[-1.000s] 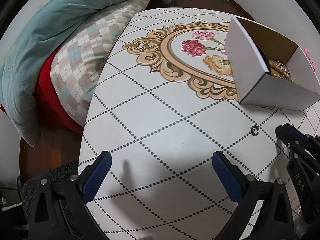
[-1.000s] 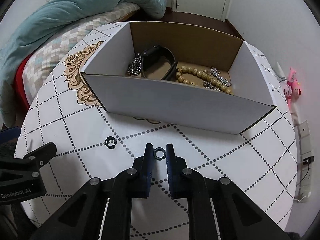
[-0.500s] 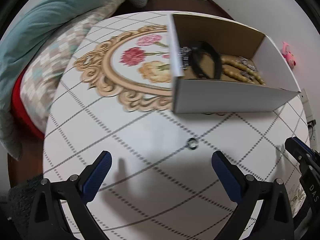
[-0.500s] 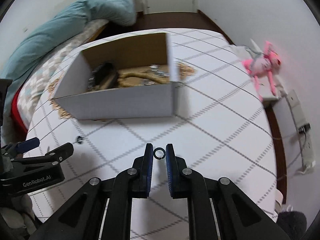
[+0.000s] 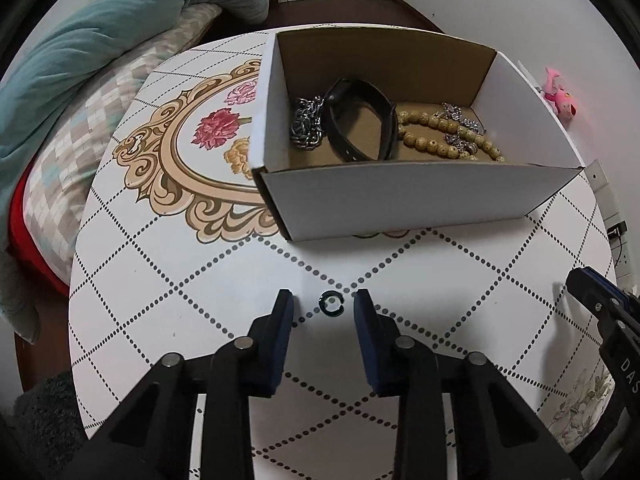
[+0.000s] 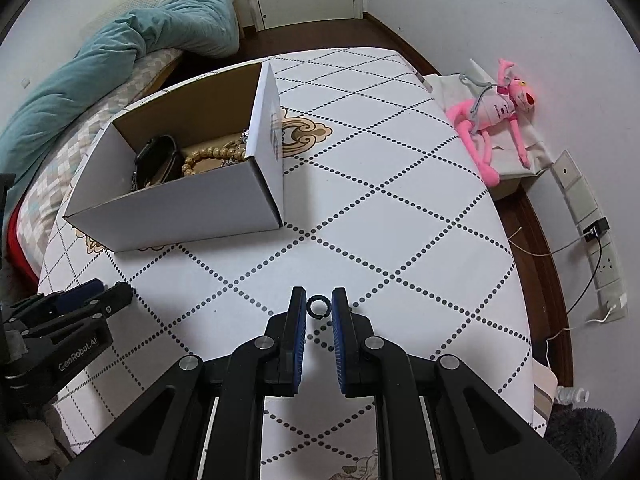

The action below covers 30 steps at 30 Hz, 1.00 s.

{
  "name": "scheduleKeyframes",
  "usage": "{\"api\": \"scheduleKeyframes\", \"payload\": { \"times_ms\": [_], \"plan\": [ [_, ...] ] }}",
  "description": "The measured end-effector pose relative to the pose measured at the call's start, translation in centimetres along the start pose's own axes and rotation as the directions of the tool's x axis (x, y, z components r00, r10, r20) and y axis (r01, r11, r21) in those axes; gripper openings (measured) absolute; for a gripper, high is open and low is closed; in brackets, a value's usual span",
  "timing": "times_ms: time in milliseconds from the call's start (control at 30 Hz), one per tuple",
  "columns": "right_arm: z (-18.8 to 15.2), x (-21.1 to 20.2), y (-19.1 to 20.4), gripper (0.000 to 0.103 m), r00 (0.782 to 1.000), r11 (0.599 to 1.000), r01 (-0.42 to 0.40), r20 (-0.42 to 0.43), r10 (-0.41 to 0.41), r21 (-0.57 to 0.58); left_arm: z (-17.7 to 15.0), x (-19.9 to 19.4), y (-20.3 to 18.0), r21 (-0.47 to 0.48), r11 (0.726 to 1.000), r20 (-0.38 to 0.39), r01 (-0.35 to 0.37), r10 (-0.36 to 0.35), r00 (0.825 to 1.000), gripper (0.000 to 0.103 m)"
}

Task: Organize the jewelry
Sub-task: 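Pinch a black ring with the right tool while the left tool pinches the other ring, then lower both tools into the white box and release the black rings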

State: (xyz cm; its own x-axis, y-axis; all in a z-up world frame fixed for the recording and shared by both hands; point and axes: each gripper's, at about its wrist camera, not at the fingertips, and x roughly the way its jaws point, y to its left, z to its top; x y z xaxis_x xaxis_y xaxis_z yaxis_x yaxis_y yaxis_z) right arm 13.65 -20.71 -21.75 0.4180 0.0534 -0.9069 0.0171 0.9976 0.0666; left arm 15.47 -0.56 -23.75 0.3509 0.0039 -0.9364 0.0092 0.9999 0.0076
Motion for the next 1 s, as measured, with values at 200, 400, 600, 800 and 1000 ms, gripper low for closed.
{"api": "scheduleKeyframes", "payload": {
  "times_ms": [200, 400, 600, 800, 1000],
  "plan": [
    [-0.1, -0.1, 0.0, 0.013, 1.000, 1.000, 0.001, -0.002, -0.001, 0.005, 0.0, -0.1, -0.5, 0.006, 1.000, 0.007, 0.012, -0.012, 1.000, 0.010],
    [0.0, -0.4, 0.0, 0.013, 1.000, 1.000, -0.007, 0.005, 0.007, 0.006, -0.1, -0.4, -0.6, 0.010, 0.999, 0.017, 0.030, -0.031, 0.999, 0.010],
    [0.3, -1.6, 0.4, 0.013, 0.999, 1.000, -0.029, 0.025, 0.029, 0.003, -0.1, -2.8, -0.7, 0.004, 0.998, 0.053, 0.070, -0.070, 0.996, 0.010],
    [1.5, -3.9, 0.9, 0.013, 0.995, 0.997, -0.072, 0.063, 0.072, -0.002, 1.3, -7.0, -1.0, 0.006, 0.992, 0.116, 0.127, -0.127, 0.985, 0.010],
    [5.0, -7.1, 1.8, 0.013, 0.981, 0.989, -0.149, 0.122, 0.150, -0.022, 5.1, -10.3, -0.5, -0.008, 0.979, 0.160, 0.206, -0.202, 0.966, 0.010]
  ]
}}
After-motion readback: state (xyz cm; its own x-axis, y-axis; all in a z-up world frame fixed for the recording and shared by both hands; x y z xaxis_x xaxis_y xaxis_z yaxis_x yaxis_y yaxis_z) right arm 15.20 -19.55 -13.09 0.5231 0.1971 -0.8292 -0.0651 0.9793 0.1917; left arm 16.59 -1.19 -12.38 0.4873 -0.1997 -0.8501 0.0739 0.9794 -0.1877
